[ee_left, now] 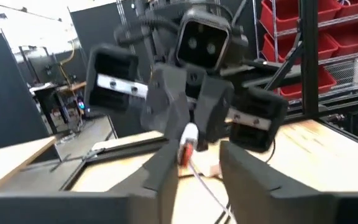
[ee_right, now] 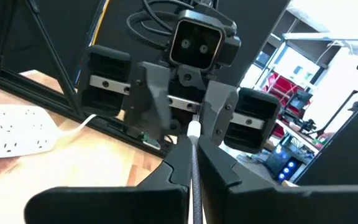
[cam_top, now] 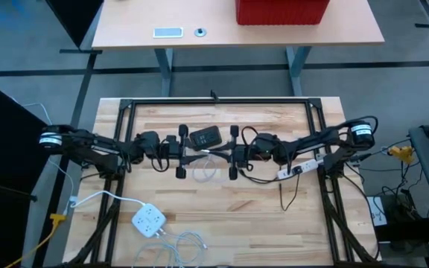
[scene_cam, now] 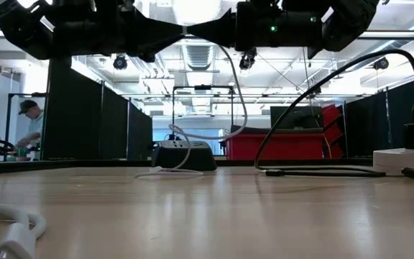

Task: Insert USB
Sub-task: Insert the purple charger cable into the black outlet extension

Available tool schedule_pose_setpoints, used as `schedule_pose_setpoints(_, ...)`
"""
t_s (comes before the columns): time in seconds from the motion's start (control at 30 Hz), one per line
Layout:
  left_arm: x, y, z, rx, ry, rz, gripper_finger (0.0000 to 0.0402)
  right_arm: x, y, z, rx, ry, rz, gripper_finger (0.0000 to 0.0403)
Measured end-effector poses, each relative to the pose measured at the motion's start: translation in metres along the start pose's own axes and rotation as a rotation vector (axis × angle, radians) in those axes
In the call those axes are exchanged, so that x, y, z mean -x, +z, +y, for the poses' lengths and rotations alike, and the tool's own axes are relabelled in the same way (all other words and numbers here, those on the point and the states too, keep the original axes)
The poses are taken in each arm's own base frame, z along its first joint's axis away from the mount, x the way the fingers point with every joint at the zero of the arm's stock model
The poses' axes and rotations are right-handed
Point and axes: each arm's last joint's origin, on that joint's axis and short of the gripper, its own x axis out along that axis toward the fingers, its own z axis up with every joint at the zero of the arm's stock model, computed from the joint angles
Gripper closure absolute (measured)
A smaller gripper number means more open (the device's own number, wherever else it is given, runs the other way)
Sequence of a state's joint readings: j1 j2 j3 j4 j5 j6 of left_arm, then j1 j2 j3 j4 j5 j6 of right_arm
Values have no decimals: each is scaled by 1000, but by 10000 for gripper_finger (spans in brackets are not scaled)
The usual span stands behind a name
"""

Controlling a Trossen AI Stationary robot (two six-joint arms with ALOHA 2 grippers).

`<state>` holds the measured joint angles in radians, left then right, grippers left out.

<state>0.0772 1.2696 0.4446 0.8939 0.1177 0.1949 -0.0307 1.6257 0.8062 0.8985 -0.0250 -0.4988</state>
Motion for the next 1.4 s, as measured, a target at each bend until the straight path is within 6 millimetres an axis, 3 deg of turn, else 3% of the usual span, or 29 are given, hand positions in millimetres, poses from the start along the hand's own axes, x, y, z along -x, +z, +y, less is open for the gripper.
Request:
schedule_pose_setpoints(0.17, 10, 2, 0, 12, -6, 103, 224, 8, 8, -6, 18, 25, 59, 403)
schedule_pose_setpoints(0.3, 22, -5, 3, 69, 178, 301, 196, 13, 14, -13, 64, 49, 178, 403)
schedule_pose_setpoints(0.4, 34, -18, 6, 142, 360, 489, 191, 10, 17, -17, 124, 108, 330, 403)
schedule_pose_setpoints(0.6, 50, -43, 15, 285, 491, 735, 207, -6, 18, -27, 236, 233, 593, 403)
schedule_pose_setpoints(0.77, 51, -64, 25, 332, 563, 844, 231, -20, -5, -47, 332, 131, 773, 403)
schedule_pose_setpoints(0.97, 45, -105, 24, 441, 507, 1020, 258, -29, -57, -76, 308, 63, 930, 403)
schedule_pose_setpoints(1.17, 30, -126, 26, 377, 527, 980, 279, -49, -101, -93, 268, 50, 1024, 403)
schedule_pose_setpoints(1.27, 25, -127, 29, 302, 527, 928, 287, -58, -109, -93, 233, 88, 1045, 403)
schedule_pose_setpoints(1.4, 23, -124, 32, 214, 552, 895, 294, -60, -102, -83, 137, 207, 1017, 403)
